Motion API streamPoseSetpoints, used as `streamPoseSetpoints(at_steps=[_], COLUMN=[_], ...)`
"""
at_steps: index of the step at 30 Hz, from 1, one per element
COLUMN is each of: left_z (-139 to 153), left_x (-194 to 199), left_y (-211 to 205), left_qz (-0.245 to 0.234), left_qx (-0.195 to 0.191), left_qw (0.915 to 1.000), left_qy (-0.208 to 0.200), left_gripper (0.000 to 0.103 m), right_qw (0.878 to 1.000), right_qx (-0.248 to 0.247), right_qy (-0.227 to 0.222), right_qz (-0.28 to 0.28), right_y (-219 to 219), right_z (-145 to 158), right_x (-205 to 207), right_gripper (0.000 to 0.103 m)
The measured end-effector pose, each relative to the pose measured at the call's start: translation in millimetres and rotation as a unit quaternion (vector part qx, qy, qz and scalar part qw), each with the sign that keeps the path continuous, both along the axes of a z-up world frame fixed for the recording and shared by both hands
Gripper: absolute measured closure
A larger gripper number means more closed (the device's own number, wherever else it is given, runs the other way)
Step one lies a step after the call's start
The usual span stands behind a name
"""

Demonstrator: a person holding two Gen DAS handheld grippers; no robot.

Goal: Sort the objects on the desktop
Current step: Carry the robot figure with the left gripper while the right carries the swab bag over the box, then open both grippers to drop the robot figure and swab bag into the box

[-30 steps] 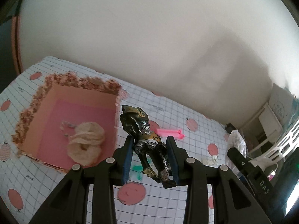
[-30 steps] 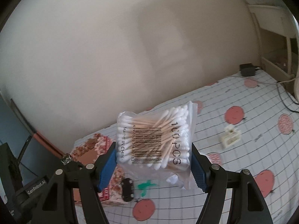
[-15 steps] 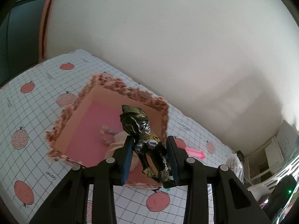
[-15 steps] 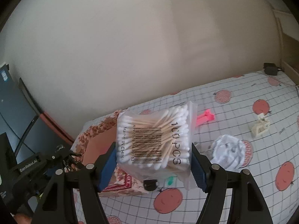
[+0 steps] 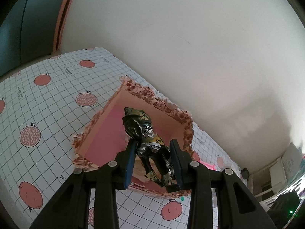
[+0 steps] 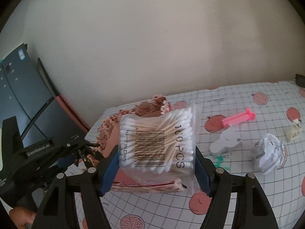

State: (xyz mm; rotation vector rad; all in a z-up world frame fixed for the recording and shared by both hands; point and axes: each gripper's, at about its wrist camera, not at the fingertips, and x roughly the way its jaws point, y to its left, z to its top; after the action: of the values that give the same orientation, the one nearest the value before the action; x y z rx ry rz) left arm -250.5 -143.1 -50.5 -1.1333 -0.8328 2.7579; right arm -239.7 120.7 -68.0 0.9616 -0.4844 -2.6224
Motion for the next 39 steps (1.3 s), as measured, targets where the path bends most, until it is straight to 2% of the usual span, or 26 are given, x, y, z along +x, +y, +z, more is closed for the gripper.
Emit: streamPoseSetpoints(at_steps=[10, 27, 39], left_z=[-6.2, -27.4, -29.1], left_x=[-1.7, -6.1, -6.6], left_y=[-17.4, -28.8, -32.8], left_qz=[0.019, 0.036, 0.042], left_qx=[0.005, 0.02, 0.024], left_qw=[0.9998, 0.9987, 0.9985], left_qy=[-0.004, -0.03, -0.027], left_gripper=[0.066, 0.066, 0.066], right_qw=[1.0, 0.999, 0.999], right_qx=[0.006, 0.021, 0.025], right_qy=[0.008, -0.007, -0.008], right_qz=[0.018, 0.037, 0.04], right_y=[-20.1, -42.9, -50.2], right_z=[1.4, -17.8, -23.4], right_x=[-2.3, -11.0, -15.4], right_gripper=[0.029, 0.029, 0.029])
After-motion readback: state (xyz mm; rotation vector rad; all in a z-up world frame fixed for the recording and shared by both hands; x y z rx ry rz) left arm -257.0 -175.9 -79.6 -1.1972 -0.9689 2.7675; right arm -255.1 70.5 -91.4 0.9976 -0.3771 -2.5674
